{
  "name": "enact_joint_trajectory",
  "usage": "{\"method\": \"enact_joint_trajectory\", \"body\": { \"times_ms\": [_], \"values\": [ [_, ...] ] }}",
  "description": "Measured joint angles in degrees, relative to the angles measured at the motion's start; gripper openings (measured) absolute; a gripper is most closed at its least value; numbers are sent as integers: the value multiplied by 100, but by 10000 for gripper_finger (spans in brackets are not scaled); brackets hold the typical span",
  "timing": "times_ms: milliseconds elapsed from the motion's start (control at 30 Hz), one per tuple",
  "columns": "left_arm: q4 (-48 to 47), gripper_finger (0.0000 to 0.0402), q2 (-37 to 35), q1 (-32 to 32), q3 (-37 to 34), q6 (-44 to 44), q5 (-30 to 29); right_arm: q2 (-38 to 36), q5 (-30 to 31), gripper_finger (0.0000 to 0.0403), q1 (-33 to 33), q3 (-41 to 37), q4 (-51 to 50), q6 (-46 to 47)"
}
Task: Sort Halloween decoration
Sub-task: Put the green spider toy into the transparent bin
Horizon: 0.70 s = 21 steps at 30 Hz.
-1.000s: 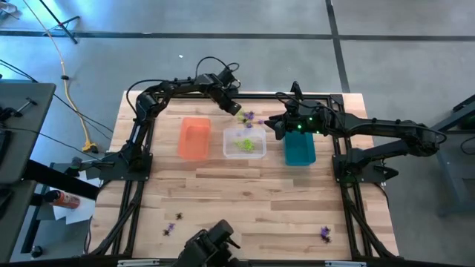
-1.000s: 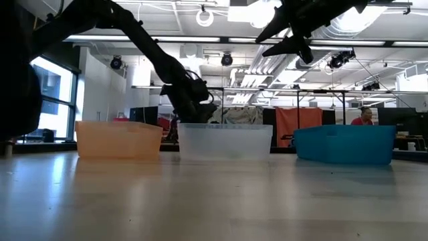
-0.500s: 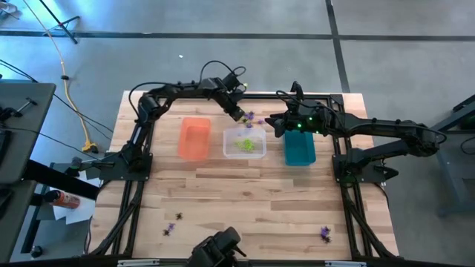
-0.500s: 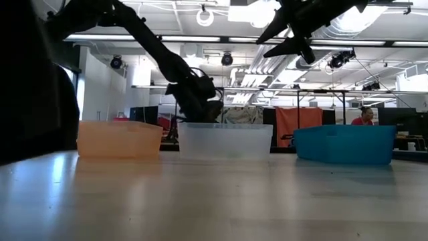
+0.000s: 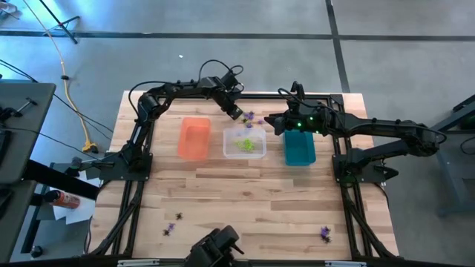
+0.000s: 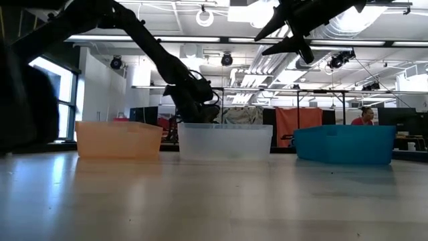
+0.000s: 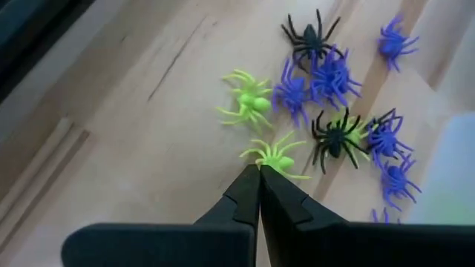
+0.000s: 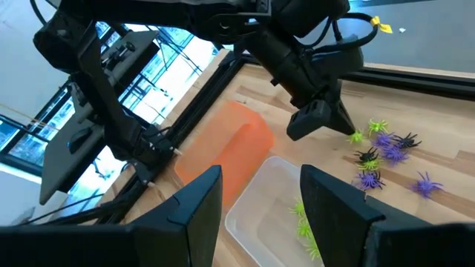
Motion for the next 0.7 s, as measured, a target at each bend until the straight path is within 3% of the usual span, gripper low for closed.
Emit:
{"method": "enact_joint_trajectory", "body": {
  "times_ms": [700],
  "values": [
    [-1766,0,-255,245,-93,394,-418,0,-6,179,2,0,-4,-242]
  ]
}}
